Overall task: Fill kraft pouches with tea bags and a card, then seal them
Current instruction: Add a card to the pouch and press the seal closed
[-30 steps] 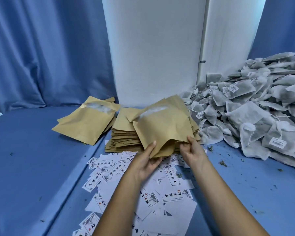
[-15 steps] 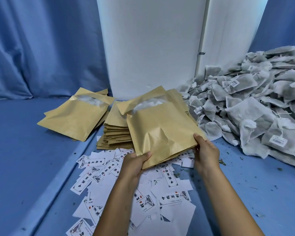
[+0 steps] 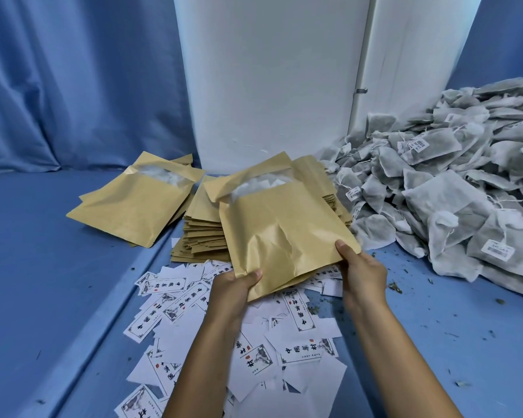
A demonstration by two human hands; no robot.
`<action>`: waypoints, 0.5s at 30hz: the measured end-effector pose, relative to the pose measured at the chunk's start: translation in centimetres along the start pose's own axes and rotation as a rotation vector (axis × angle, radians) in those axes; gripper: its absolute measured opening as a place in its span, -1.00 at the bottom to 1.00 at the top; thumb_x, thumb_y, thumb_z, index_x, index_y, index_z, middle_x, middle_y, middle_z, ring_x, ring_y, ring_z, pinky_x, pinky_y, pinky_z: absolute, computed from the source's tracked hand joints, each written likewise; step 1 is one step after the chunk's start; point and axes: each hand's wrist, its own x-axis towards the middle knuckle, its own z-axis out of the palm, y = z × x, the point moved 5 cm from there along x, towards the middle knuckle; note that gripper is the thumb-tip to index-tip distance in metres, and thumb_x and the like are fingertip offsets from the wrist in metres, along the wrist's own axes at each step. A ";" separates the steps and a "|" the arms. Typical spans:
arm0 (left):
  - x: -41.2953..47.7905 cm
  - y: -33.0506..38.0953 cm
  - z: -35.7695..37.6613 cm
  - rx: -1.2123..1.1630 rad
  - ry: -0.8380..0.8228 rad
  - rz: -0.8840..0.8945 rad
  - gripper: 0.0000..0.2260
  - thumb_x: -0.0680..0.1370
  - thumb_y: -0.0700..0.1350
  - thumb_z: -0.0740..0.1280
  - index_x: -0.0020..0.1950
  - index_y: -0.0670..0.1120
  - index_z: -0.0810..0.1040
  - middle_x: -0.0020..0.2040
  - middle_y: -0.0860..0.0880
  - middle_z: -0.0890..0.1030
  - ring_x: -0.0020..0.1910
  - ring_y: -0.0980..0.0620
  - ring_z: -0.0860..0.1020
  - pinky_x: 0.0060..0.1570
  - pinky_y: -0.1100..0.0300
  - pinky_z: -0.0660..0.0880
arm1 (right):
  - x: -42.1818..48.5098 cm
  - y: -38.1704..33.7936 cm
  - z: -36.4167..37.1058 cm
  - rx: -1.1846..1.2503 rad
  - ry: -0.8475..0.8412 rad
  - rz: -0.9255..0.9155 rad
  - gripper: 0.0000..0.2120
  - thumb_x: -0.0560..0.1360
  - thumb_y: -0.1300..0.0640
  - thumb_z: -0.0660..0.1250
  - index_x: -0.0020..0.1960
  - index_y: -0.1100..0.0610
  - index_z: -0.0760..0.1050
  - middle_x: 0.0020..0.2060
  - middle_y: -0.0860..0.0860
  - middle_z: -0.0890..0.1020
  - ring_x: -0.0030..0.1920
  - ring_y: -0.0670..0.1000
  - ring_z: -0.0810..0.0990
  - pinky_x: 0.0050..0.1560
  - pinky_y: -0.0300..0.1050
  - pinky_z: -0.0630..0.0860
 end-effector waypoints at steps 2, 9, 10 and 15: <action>-0.2 0.1 0.1 0.009 -0.009 -0.002 -0.95 0.48 -0.29 0.40 -0.08 -0.25 0.61 -0.20 -0.13 0.70 -0.20 -0.07 0.65 0.00 0.07 0.54 | 0.1 -0.2 -0.4 -0.005 0.034 -0.019 -0.97 0.44 0.30 0.42 -0.12 0.23 0.60 -0.21 0.08 0.68 -0.24 -0.02 0.66 -0.33 -0.32 0.56; -0.5 0.3 0.3 -0.008 0.025 0.001 -0.95 0.49 -0.29 0.39 -0.07 -0.24 0.59 -0.23 -0.11 0.70 -0.23 -0.05 0.66 -0.01 0.06 0.56 | -0.3 0.1 0.4 -0.062 -0.054 0.041 -0.86 0.42 0.30 0.44 -0.28 0.23 0.52 -0.37 0.05 0.68 -0.34 -0.03 0.67 -0.38 -0.28 0.55; -0.5 0.4 0.4 -0.030 0.014 -0.008 -0.95 0.49 -0.31 0.38 -0.06 -0.25 0.58 -0.24 -0.11 0.70 -0.24 -0.04 0.66 -0.05 0.06 0.58 | -0.3 -0.1 0.4 -0.103 -0.043 0.022 -0.83 0.41 0.29 0.45 -0.31 0.19 0.51 -0.36 0.05 0.67 -0.32 -0.02 0.66 -0.36 -0.28 0.54; -0.7 0.7 0.6 -0.002 -0.017 0.006 -0.94 0.50 -0.32 0.37 -0.05 -0.26 0.58 -0.20 -0.14 0.70 -0.24 -0.05 0.67 -0.06 0.04 0.60 | 0.0 0.2 -0.2 -0.130 -0.012 -0.001 -0.91 0.42 0.25 0.46 -0.21 0.23 0.56 -0.20 0.11 0.67 -0.18 0.04 0.66 -0.17 -0.21 0.54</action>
